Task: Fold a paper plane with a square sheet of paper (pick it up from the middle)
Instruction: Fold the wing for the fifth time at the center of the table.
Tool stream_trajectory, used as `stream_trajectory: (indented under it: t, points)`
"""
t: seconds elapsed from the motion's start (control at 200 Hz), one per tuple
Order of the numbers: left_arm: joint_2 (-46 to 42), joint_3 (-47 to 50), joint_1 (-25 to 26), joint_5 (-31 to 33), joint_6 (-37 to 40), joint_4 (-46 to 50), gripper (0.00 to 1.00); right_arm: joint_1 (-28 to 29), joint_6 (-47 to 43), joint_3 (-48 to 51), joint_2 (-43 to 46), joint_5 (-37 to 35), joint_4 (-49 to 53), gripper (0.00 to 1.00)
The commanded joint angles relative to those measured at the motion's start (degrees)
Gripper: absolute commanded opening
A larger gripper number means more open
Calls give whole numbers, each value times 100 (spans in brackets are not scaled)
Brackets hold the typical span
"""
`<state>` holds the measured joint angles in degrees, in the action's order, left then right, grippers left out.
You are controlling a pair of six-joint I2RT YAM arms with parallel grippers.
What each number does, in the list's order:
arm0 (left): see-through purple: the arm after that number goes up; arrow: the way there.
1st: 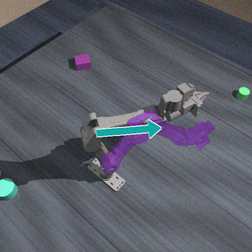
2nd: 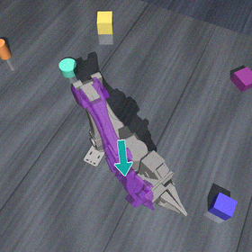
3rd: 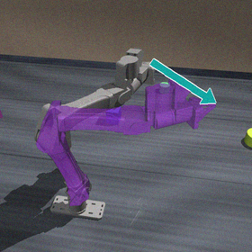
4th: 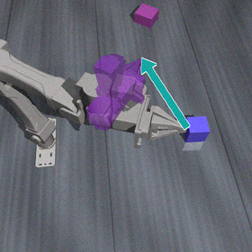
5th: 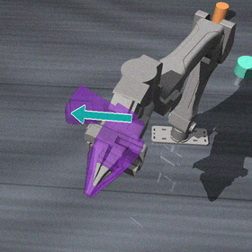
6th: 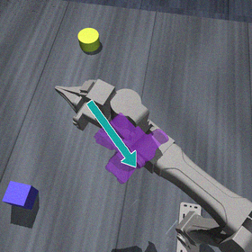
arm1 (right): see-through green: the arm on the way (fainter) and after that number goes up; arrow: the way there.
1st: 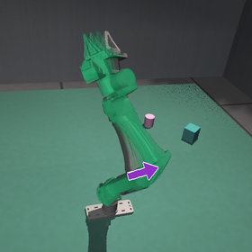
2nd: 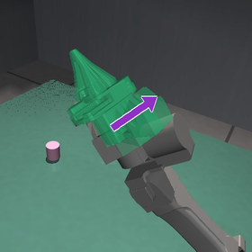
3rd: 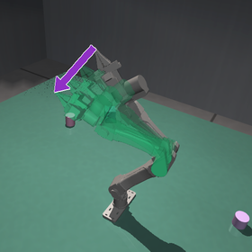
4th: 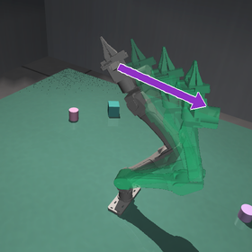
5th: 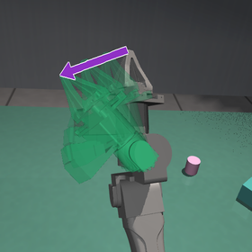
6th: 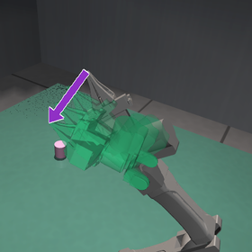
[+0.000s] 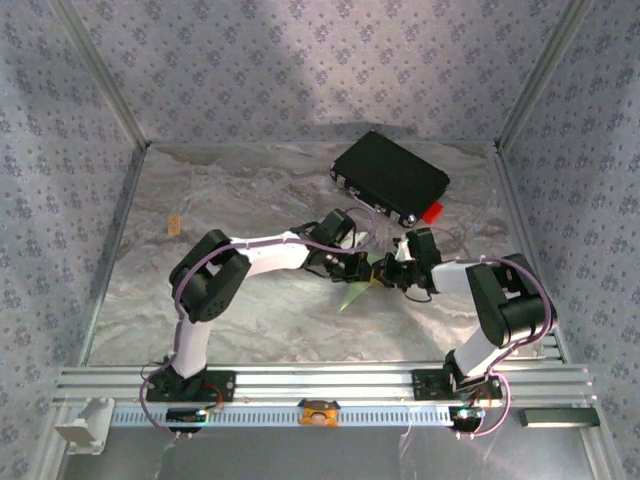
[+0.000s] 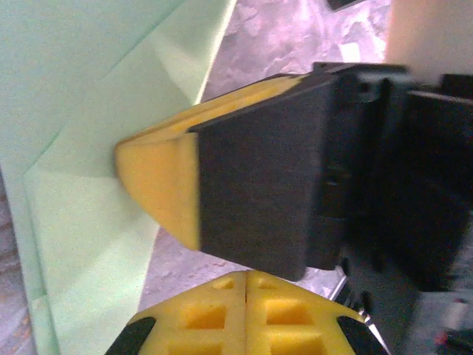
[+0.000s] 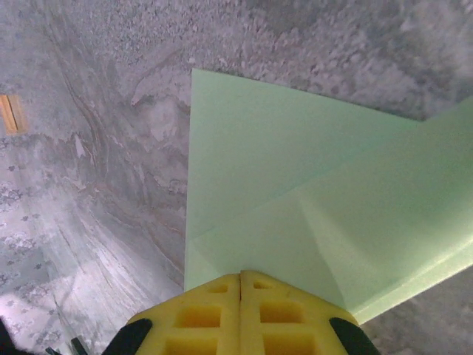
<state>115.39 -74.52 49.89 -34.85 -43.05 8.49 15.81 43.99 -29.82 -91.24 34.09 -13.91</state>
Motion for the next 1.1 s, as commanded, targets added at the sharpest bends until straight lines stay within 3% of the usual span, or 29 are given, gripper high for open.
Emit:
stream_trajectory:
  t: [0.0,0.475,0.67,1.094]
  points:
    - [226,-168,-3,38,106,267,2,-51,16,138,-178,-13,19,4]
    - [478,-106,10,224,9,84,2,-77,8,153,-188,7,1,5]
    - [497,11,12,604,156,615,1,-85,-34,139,-220,0,39,5]
    - [181,205,131,692,484,1008,5,-191,-178,132,-279,-18,139,4]
